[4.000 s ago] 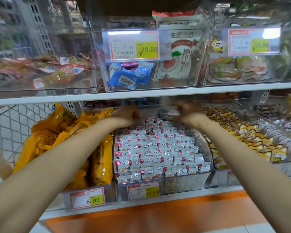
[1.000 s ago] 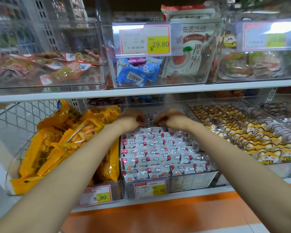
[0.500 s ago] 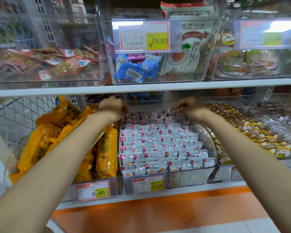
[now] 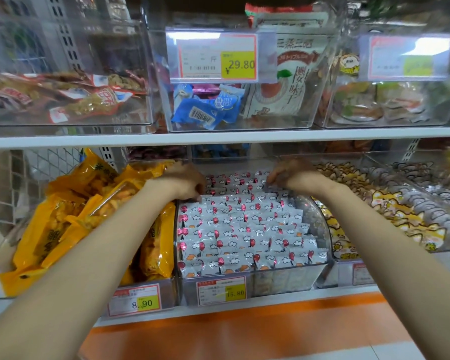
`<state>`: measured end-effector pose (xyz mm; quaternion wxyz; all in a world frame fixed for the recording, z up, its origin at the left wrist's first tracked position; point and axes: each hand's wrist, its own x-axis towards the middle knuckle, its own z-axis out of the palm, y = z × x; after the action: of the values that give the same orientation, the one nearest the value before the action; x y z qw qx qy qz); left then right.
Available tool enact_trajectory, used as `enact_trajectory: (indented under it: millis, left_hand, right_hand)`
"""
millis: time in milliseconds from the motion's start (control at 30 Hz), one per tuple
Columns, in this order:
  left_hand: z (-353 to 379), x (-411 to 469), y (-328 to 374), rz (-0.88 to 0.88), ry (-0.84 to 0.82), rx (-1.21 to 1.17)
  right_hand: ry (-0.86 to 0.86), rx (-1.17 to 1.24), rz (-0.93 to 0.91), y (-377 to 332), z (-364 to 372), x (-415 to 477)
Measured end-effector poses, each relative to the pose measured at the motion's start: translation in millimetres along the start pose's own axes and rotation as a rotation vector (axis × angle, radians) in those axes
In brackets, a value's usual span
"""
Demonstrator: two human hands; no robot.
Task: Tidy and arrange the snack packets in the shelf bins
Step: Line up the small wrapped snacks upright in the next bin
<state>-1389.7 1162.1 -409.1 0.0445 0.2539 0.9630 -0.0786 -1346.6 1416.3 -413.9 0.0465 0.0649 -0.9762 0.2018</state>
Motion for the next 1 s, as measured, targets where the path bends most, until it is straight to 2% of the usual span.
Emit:
enact_trajectory:
  millis: [200, 267, 367, 600, 1000]
  left_hand:
    - [2, 6, 1, 0.015, -0.009, 0.006]
    - [2, 8, 1, 0.030, -0.015, 0.001]
    - [2, 9, 0, 0.048, -0.023, -0.015]
    - [2, 7, -10, 0.080, -0.080, -0.071]
    - [7, 15, -4, 0.041, -0.035, -0.034]
  right_hand:
    - [-0.121, -0.404, -0.021, 3, 6, 3]
    - [-0.159, -0.463, -0.002, 1, 7, 5]
    - [-0.170, -0.442, 0.010, 1, 10, 7]
    - [-0.074, -0.401, -0.047, 5, 12, 7]
    - [-0.154, -0.237, 0.043, 3, 11, 10]
